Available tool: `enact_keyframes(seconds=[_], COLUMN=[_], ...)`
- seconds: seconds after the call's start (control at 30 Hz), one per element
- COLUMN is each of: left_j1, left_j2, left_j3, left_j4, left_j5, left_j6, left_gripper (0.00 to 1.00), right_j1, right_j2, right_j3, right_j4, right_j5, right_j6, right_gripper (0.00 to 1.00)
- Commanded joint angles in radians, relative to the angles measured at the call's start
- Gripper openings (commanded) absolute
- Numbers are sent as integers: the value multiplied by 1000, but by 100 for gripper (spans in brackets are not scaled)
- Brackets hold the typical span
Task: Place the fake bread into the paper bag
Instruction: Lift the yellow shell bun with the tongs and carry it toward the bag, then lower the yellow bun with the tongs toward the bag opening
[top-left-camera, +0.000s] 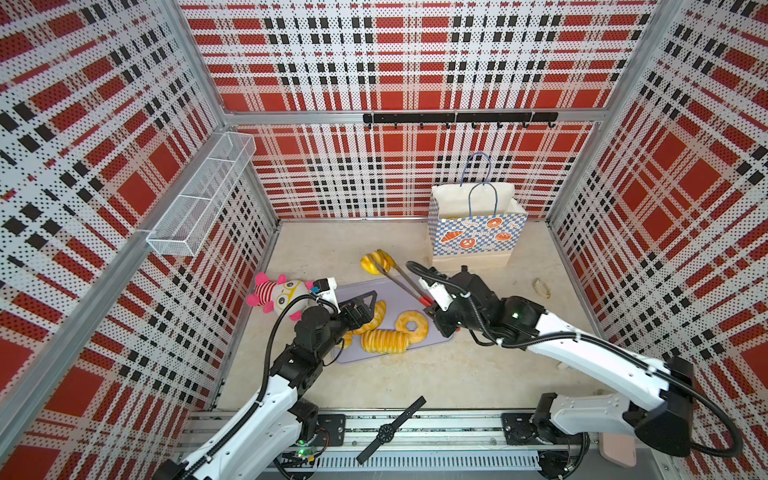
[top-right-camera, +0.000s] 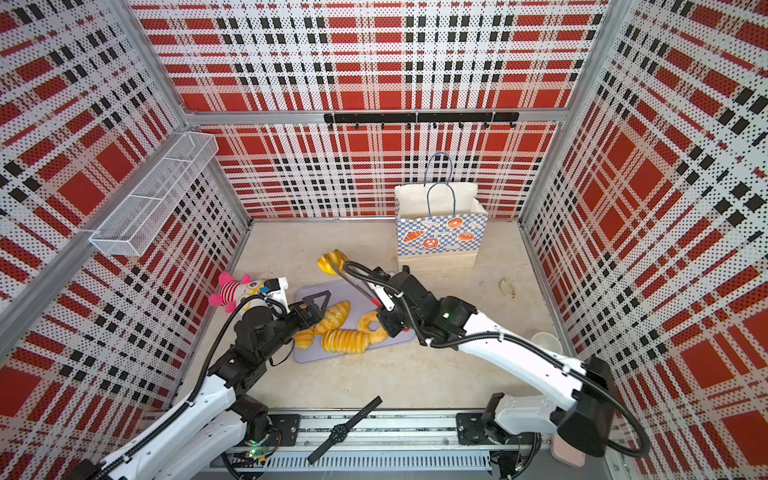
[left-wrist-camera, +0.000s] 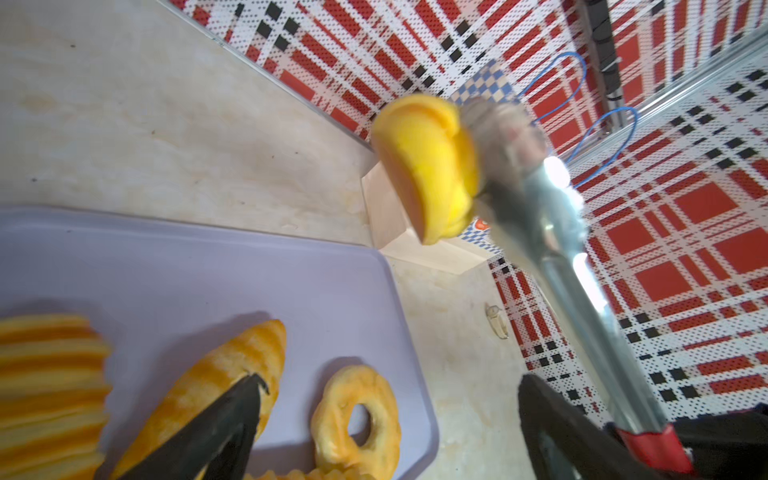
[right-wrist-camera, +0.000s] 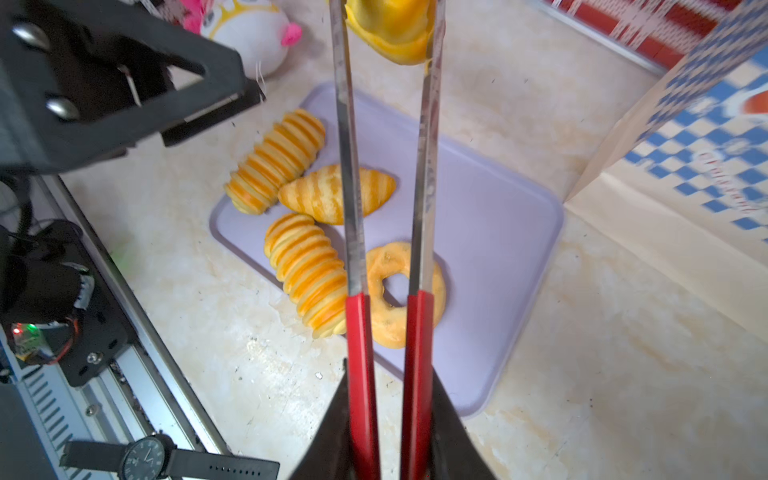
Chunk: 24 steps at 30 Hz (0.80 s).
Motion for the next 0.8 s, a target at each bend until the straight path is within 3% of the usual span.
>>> enact_keyframes(seconds=[0.0,0.27,0.77], left_j1=[-38,-177,-219], left_j2=[37,172,218], left_j3=[51,181,26], left_j4=[158,281,509], left_j5=[-19,-164,-118], left_j6=[6,103,237], left_gripper=[98,98,98], right_j1=[-13,-19,-23], right_j2=[-107,-270,-398], right_j3=[-24,-57,-173], right_j4=[116,188,289], right_j5=[57,183,384], right_j6=[23,48,26], right_gripper=[24,24,24])
